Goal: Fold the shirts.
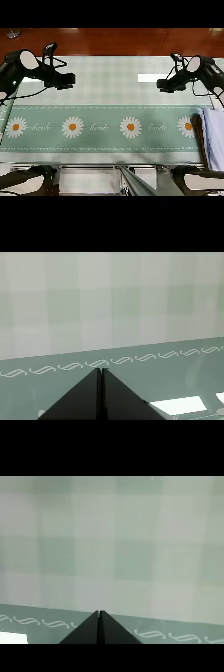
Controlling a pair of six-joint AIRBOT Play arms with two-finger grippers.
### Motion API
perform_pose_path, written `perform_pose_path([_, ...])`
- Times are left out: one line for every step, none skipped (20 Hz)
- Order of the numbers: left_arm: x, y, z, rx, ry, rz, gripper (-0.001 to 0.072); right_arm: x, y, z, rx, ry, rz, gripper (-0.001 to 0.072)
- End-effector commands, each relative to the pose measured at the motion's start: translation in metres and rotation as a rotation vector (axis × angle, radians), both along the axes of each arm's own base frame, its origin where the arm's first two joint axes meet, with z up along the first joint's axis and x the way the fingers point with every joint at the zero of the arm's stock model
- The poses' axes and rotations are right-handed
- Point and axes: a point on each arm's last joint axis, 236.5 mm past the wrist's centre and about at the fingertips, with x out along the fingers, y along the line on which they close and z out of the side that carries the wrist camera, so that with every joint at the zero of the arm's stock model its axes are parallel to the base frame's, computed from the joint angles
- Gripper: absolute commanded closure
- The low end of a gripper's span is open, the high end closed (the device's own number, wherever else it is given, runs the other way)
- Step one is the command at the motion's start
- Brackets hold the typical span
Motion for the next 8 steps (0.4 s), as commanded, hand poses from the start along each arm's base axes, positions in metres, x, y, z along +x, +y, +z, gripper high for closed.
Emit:
perform_pose_path([0.0004, 0.0012, -0.0034, 0.006, 0.007, 0.006, 0.0687, 0.0012, -0.0017, -0.0015, -0.004, -0.005, -0.005, 0.0692])
perform_pose_path([0.0006, 0.0013, -0.0048, 0.007, 0.010, 0.006, 0.0687, 0.0011, -0.0017, -0.0015, -0.004, -0.004, -0.005, 0.0692])
perform_pose_path([0.0007, 0.0012, -0.0068, 0.008, 0.015, 0.006, 0.0687, 0.0012, -0.0017, -0.0015, -0.004, -0.005, -0.005, 0.0693])
perform_pose_path([0.0008, 0.0013, -0.0083, 0.009, 0.018, 0.006, 0.0686, 0.0012, -0.0015, -0.0015, -0.004, -0.005, -0.005, 0.0693])
perform_pose_path([0.0008, 0.0012, -0.0094, 0.009, 0.021, 0.006, 0.0687, 0.0012, -0.0017, -0.0015, -0.004, -0.005, -0.005, 0.0692])
perform_pose_path([0.0009, 0.0012, -0.0102, 0.009, 0.023, 0.006, 0.0687, 0.0012, -0.0017, -0.0015, -0.004, -0.005, -0.005, 0.0693])
perform_pose_path([0.0009, 0.0012, -0.0115, 0.010, 0.026, 0.006, 0.0687, 0.0011, -0.0017, -0.0015, -0.004, -0.004, -0.005, 0.0692])
perform_pose_path([0.0010, 0.0011, -0.0128, 0.010, 0.029, 0.006, 0.0687, 0.0011, -0.0017, -0.0015, -0.004, -0.004, -0.005, 0.0693])
